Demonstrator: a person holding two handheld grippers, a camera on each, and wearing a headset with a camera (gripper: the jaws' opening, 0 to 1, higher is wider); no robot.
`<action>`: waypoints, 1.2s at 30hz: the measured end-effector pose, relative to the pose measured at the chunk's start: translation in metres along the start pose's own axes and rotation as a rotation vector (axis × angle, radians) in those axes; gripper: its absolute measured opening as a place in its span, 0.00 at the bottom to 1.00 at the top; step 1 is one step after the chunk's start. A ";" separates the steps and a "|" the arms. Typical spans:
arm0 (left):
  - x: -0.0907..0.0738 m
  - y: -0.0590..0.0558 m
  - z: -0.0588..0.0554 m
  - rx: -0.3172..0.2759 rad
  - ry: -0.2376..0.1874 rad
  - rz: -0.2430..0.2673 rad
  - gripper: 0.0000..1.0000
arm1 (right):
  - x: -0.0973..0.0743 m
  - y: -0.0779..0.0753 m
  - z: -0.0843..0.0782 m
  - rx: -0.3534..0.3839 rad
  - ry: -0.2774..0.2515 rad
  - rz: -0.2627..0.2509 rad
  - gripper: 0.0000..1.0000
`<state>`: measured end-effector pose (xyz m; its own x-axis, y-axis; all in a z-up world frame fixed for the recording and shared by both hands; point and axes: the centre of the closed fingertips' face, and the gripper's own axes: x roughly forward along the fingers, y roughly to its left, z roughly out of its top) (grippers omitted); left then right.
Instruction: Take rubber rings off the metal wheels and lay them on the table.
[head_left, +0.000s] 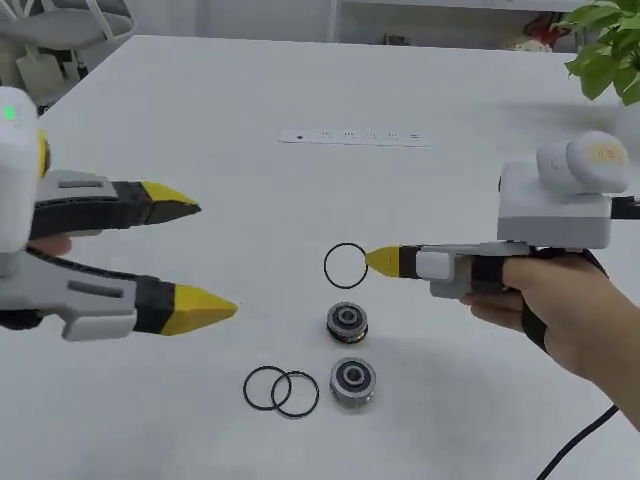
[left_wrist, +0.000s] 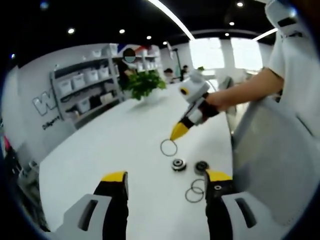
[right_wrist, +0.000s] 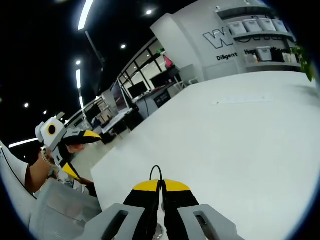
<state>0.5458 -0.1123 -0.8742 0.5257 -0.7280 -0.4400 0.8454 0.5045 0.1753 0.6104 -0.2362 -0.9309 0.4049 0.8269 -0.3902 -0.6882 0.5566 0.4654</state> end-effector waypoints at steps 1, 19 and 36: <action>-0.004 0.001 0.000 -0.004 -0.005 0.013 0.64 | 0.000 0.001 0.001 -0.002 -0.002 0.003 0.00; -0.054 -0.005 -0.030 -0.121 -0.029 0.123 0.72 | 0.003 0.032 0.010 -0.020 -0.031 0.087 0.00; -0.061 -0.018 -0.055 -0.221 -0.026 0.179 0.76 | 0.025 0.074 -0.025 -0.052 0.098 0.213 0.00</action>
<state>0.4932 -0.0518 -0.8987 0.6697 -0.6283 -0.3959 0.6992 0.7130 0.0512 0.5546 -0.1766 -0.9261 0.1888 0.9122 -0.3636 -0.7832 0.3632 0.5047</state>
